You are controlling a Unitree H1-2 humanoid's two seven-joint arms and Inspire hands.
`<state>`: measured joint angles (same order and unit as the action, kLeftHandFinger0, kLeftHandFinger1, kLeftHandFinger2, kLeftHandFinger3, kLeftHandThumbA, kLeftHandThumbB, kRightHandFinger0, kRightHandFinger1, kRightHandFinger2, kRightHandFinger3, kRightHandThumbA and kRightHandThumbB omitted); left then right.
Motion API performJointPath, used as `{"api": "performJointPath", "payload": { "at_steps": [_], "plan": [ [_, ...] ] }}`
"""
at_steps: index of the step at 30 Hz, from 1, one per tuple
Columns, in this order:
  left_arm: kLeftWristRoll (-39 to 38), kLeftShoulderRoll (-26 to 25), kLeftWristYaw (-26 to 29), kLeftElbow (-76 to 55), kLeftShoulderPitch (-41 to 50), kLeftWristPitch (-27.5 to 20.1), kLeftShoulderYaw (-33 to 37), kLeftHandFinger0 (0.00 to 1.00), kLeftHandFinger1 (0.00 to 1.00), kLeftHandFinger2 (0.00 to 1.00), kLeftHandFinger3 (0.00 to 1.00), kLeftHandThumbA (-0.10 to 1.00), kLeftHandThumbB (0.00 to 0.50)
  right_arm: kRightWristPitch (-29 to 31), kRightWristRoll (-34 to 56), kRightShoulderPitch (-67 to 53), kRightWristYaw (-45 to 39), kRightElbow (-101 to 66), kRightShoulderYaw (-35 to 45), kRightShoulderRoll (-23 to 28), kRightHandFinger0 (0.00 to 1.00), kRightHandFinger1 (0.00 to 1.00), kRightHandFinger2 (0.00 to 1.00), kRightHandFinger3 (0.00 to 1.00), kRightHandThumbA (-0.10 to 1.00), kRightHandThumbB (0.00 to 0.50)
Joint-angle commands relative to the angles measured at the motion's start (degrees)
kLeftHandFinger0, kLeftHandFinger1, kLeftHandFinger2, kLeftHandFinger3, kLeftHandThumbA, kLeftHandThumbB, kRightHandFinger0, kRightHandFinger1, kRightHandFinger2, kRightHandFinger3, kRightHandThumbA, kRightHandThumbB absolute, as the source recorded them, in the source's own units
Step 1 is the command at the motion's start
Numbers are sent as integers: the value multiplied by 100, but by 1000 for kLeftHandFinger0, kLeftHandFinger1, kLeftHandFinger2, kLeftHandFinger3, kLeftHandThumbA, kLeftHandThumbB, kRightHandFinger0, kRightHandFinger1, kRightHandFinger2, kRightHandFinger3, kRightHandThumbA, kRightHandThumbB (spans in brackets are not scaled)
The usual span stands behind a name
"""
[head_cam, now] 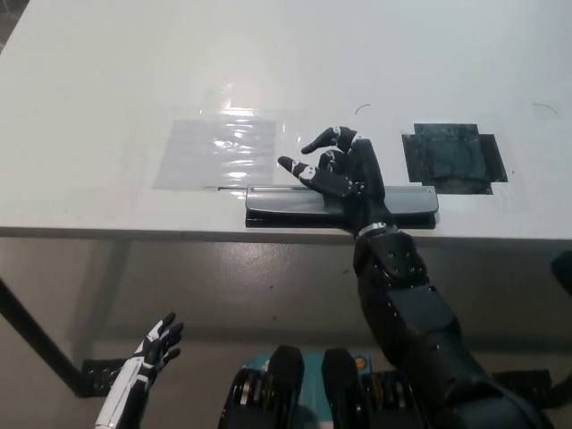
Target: The paper pin puncher is placed at the center of the table and close to the robot and the robot uses its right fist to press on the paper pin puncher
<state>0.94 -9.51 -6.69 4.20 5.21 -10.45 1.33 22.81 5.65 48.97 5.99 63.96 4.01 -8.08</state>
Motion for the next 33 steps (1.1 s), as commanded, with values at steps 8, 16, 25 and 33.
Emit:
{"api": "performJointPath", "payload": {
  "at_steps": [8, 16, 25, 33],
  "plan": [
    [-65, -79, -94, -128, 18, -222, 4, 1000, 1000, 1000, 1000, 1000, 207, -98, 63, -923, 97, 1506, 126, 35, 0, 0, 271, 160, 1000, 138],
    [-47, -109, -104, -97, -44, -252, 3, 1000, 1000, 1000, 1000, 1000, 219, 135, -23, -1113, 51, 1618, 45, 52, 0, 4, 311, 168, 1000, 195],
    [-35, -105, -98, -160, -25, -218, 7, 1000, 1000, 1000, 1000, 1000, 202, 412, 154, -807, -127, 694, 250, 23, 21, 54, 286, 162, 1000, 151],
    [-10, -109, -89, -141, -36, -203, 8, 1000, 1000, 1000, 1000, 1000, 224, -1024, 556, -925, -332, -4304, 23, -35, 0, 107, 320, 182, 1000, 188]
  ]
}}
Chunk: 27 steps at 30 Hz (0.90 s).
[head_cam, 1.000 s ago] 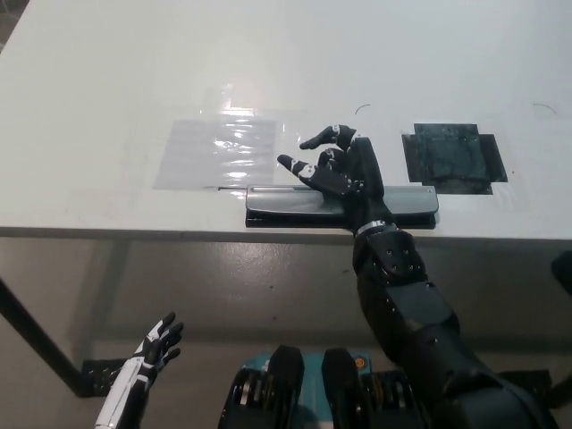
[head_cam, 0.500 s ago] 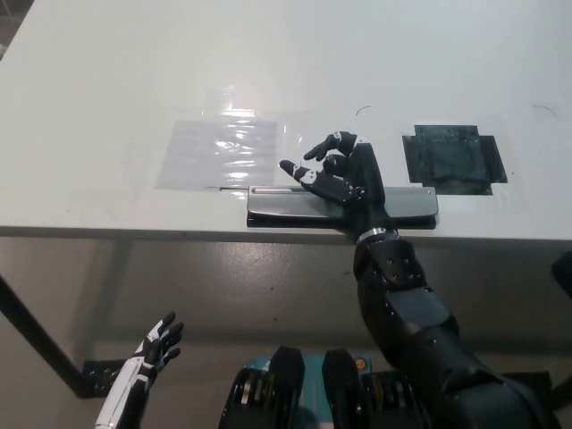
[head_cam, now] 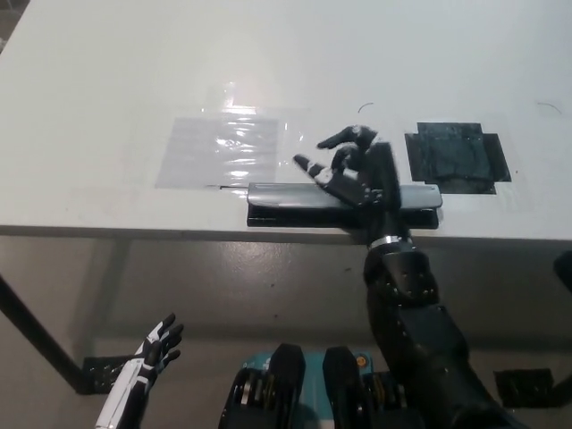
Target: The paper pin puncher is placed at the center of the table and close to the robot and the robot uses its right fist to press on the paper pin puncher
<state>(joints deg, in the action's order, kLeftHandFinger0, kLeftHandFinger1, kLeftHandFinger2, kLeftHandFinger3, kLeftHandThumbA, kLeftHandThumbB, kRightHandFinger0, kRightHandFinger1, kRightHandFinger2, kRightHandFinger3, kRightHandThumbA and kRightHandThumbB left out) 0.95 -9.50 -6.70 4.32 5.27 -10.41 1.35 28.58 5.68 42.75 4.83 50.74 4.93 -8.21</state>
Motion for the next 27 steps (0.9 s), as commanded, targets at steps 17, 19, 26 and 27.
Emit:
{"api": "performJointPath", "payload": {
  "at_steps": [17, 19, 26, 27],
  "plan": [
    [-64, -163, -127, -238, -167, -60, -26, 1000, 1000, 1000, 1000, 1000, 223, -3277, 1697, -1985, -321, -8487, -382, 1232, 0, 0, 0, 0, 1000, 182],
    [-61, -164, -121, -247, -190, -52, -31, 1000, 1000, 1000, 1000, 1000, 218, -3198, 1703, -2293, -361, -8744, -412, 1360, 0, 0, 0, 0, 1000, 189],
    [-89, -199, -170, -174, -283, -133, -21, 1000, 1000, 1000, 1000, 1000, 196, -2410, 1073, -4427, -659, -9365, -521, 1651, 0, 0, 0, 0, 1000, 246],
    [-83, -204, -170, -190, -285, -111, -21, 1000, 1000, 1000, 1000, 1000, 197, -2174, 1008, -4789, -700, -9305, -550, 1632, 0, 0, 0, 0, 1000, 238]
  ]
}}
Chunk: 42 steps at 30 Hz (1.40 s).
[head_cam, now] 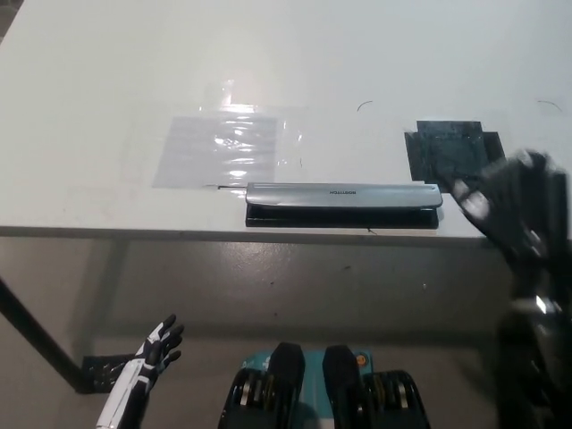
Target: The paper pin puncher is placed at the center of the table and close to the robot and the robot uses its right fist to press on the paper pin puncher
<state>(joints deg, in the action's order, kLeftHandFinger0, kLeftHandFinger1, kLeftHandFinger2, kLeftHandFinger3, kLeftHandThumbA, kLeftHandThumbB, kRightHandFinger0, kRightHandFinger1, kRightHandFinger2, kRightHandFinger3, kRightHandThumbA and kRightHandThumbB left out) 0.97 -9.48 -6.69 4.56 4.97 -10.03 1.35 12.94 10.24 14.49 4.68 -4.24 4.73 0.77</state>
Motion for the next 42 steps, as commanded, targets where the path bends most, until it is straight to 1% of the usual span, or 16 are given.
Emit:
{"api": "performJointPath", "payload": {
  "at_steps": [1, 2, 4, 5, 9, 10, 11, 12, 13, 14, 16, 18, 23, 31, 36, 42],
  "plan": [
    [-73, -212, -176, -213, -262, -137, -14, 1000, 1000, 1000, 1000, 1000, 199, -391, 608, -2216, -724, -3690, -582, 733, 0, 0, 0, 0, 1000, 227],
    [-86, -213, -184, -202, -272, -147, -15, 1000, 1000, 1000, 1000, 1000, 200, -266, 494, -2409, -724, -3554, -582, 690, 0, 0, 0, 0, 1000, 217],
    [-80, -222, -194, -196, -295, -122, -9, 1000, 1000, 1000, 1000, 1000, 192, -37, 530, -2685, -760, -3221, -624, 683, 0, 0, 0, 0, 1000, 151],
    [-84, -222, -197, -187, -298, -126, -8, 1000, 1000, 1000, 1000, 1000, 192, -17, 595, -2842, -753, -2999, -636, 650, 0, 0, 0, 0, 1000, 137],
    [-70, -218, -190, -180, -311, -102, 4, 1000, 1000, 1000, 1000, 1000, 181, 76, 701, -3129, -676, -2072, -622, 518, 0, 0, 0, 0, 1000, 148],
    [-61, -219, -185, -174, -311, -118, 8, 1000, 1000, 1000, 1000, 1000, 180, 46, 552, -3152, -622, -1859, -613, 496, 0, 0, 0, 61, 1000, 164],
    [-45, -215, -180, -159, -307, -144, 20, 1000, 1000, 1000, 1000, 1000, 180, 33, 363, -3186, -576, -1653, -598, 477, 0, 0, 0, 50, 1000, 168],
    [-75, -210, -194, -162, -302, -136, 24, 1000, 1000, 1000, 1000, 1000, 188, 363, 248, -3128, -665, -1160, -605, 500, 302, 362, 366, 404, 1000, 159],
    [-71, -209, -194, -170, -302, -121, 27, 1000, 1000, 1000, 1000, 1000, 188, 361, 173, -3109, -667, -969, -604, 509, 443, 530, 556, 599, 1000, 176],
    [-72, -208, -194, -168, -316, -94, 23, 1000, 1000, 1000, 1000, 1000, 182, 314, -119, -3016, -735, -467, -700, 618, 1000, 1000, 1000, 1000, 1000, 276],
    [-89, -212, -196, -146, -331, -97, 9, 1000, 1000, 1000, 1000, 1000, 190, 518, -299, -2855, -887, 164, -832, 714, 1000, 1000, 1000, 1000, 1000, 257],
    [-89, -199, -181, -110, -334, -124, 3, 1000, 1000, 1000, 1000, 1000, 196, 582, -217, -2676, -968, 703, -913, 673, 1000, 1000, 1000, 1000, 1000, 326],
    [-26, -216, -129, -180, -324, -89, -27, 1000, 1000, 1000, 1000, 1000, 193, 809, -274, -2426, -940, 1190, -941, 583, 1000, 1000, 1000, 1000, 1000, 392],
    [-70, -218, -154, -165, -266, -111, -24, 1000, 1000, 1000, 1000, 1000, 196, 1096, -365, -2452, -938, 1399, -878, 527, 1000, 1000, 1000, 1000, 1000, 413],
    [-39, -212, -113, -120, -279, -117, -38, 1000, 1000, 1000, 1000, 1000, 214, 1054, -417, -2456, -894, 1359, -832, 497, 1000, 1000, 1000, 1000, 1000, 437],
    [-89, -199, -113, -115, -291, -92, -58, 1000, 1000, 1000, 1000, 1000, 203, 1080, -429, -2441, -891, 1352, -792, 486, 1000, 1000, 1000, 1000, 1000, 440]
  ]
}}
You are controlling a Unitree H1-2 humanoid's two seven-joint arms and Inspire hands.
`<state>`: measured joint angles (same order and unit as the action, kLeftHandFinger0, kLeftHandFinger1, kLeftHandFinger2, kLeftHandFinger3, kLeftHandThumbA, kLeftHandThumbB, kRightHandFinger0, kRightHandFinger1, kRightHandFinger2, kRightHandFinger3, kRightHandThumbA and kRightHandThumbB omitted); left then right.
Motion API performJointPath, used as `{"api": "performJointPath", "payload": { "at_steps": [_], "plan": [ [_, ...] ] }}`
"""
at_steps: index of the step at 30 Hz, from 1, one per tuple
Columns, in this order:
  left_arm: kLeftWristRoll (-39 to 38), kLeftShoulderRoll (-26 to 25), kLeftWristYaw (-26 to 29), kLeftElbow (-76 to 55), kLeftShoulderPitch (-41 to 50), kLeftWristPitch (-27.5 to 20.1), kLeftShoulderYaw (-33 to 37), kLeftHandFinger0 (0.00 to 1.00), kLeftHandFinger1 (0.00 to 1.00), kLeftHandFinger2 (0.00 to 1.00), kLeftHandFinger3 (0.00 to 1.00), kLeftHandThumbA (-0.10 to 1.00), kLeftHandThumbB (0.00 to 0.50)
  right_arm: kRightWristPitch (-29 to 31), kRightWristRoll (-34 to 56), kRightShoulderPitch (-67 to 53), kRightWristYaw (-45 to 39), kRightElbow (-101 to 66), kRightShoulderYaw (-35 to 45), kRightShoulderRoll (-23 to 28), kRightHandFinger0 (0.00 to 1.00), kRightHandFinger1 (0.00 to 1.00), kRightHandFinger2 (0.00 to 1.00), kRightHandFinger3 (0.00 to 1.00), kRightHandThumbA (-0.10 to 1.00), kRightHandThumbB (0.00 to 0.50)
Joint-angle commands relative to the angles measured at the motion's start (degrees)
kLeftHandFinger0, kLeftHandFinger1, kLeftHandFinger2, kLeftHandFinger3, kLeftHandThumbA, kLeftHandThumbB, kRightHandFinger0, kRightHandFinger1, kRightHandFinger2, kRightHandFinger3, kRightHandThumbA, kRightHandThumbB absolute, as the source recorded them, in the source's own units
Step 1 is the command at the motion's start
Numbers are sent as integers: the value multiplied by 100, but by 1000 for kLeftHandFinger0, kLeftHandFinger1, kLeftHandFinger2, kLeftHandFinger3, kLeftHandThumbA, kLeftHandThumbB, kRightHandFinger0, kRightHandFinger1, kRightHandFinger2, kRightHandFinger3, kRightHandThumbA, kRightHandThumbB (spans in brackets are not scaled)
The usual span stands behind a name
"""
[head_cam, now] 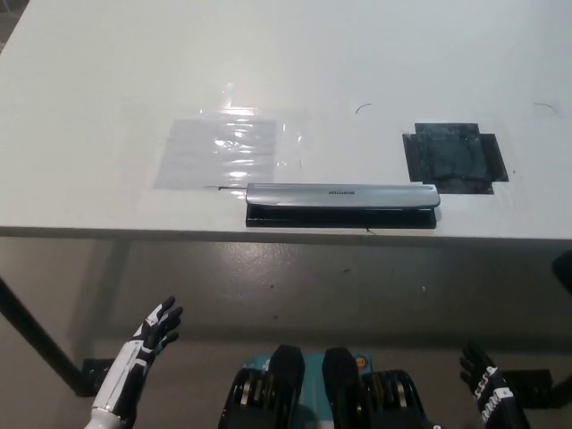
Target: The paper pin puncher is placed at the center of the table and close to the robot and the robot uses its right fist to press on the paper pin puncher
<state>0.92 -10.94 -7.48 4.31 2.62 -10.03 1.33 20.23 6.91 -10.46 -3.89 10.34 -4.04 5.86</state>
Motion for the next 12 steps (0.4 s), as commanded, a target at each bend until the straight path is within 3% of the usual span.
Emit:
{"api": "performJointPath", "payload": {
  "at_steps": [1, 12],
  "plan": [
    [-74, -55, -30, -91, -56, -87, -57, 1000, 1000, 1000, 1000, 1000, 202, 363, -112, 59, -24, -102, 90, -30, 1000, 1000, 1000, 1000, 1000, 443],
    [-11, -45, 31, -129, -12, -75, -94, 1000, 1000, 1000, 1000, 1000, 203, 513, -173, 85, -66, -16, 122, 19, 1000, 1000, 1000, 1000, 1000, 385]
  ]
}}
